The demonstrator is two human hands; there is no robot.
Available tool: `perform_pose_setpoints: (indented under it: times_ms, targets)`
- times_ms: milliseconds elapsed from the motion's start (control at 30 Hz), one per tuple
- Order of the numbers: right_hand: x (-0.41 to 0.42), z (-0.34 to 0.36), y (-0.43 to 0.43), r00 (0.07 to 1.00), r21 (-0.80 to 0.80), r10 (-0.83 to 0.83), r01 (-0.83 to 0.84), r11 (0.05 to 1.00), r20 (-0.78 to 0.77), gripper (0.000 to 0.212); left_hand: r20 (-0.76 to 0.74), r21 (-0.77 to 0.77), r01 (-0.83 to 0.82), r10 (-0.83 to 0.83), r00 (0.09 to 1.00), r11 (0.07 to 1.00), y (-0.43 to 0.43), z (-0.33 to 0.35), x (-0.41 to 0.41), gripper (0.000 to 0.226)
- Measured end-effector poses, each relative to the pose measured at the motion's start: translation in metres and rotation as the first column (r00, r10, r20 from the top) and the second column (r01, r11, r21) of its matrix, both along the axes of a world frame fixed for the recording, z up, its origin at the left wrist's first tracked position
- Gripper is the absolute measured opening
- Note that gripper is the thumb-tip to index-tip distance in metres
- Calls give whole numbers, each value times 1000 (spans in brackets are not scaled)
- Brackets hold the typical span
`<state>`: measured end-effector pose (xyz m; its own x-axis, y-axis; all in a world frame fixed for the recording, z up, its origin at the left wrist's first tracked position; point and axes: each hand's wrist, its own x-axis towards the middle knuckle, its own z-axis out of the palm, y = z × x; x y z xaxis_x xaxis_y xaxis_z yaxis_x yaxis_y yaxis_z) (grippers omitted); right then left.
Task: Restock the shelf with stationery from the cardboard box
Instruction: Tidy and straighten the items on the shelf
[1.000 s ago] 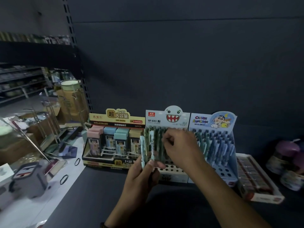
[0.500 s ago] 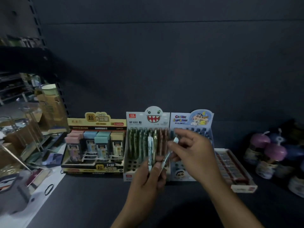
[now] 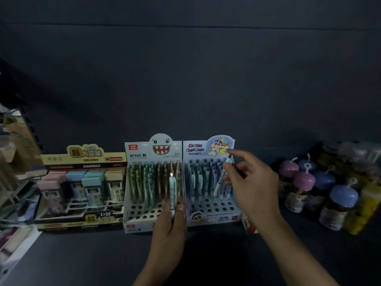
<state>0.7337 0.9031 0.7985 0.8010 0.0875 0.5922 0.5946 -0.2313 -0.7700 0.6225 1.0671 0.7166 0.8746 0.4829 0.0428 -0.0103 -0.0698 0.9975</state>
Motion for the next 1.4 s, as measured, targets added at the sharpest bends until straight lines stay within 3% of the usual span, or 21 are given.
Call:
perform_pose_setpoints:
  times_ms: [67, 200, 300, 367, 567, 700, 800, 933, 1100, 1300, 1400]
  targets:
    - [6, -7, 4, 999, -51, -18, 20, 998, 42, 28, -7, -135, 44, -45, 999, 990, -1, -3, -1, 55]
    - [11, -23, 16, 980, -111, -61, 83, 990, 187, 27, 98, -290, 150, -127, 987, 945, -2, -9, -6, 6]
    - [15, -34, 23, 964, -125, -66, 101, 987, 258, 26, 85, -284, 159, -140, 987, 945, -1, -12, -4, 15]
    - [16, -40, 26, 961, -108, -70, 102, 989, 266, 27, 66, -233, 132, -120, 991, 963, -2, -14, -2, 35]
    - [21, -47, 36, 904, -141, -104, 176, 974, 415, 23, 151, -108, 153, -136, 979, 982, -6, -10, -5, 10]
    - [25, -44, 36, 948, -369, -73, 191, 910, 311, 3, 158, -27, 151, -145, 977, 988, -4, -11, -5, 12]
    - [24, -38, 35, 986, -446, -14, 87, 891, 164, 10, 148, -30, 141, -135, 980, 990, -2, -12, -5, 18]
    - [4, -26, 29, 998, -271, -11, 26, 962, 58, 19, 164, 13, 145, -145, 976, 989, -3, -11, -6, 17]
    - [-15, -25, 33, 954, -67, 234, -251, 966, -187, 25, 191, -6, 164, -160, 968, 986, -3, -9, -7, 14]
    - [-14, -28, 46, 958, -12, 252, -255, 967, -134, 29, 217, 46, 92, -100, 971, 995, 2, -8, -6, 17]
    - [-17, -27, 58, 956, 65, 277, -272, 960, -96, 30, 224, 252, -25, -33, 974, 968, 18, -8, -14, 19]
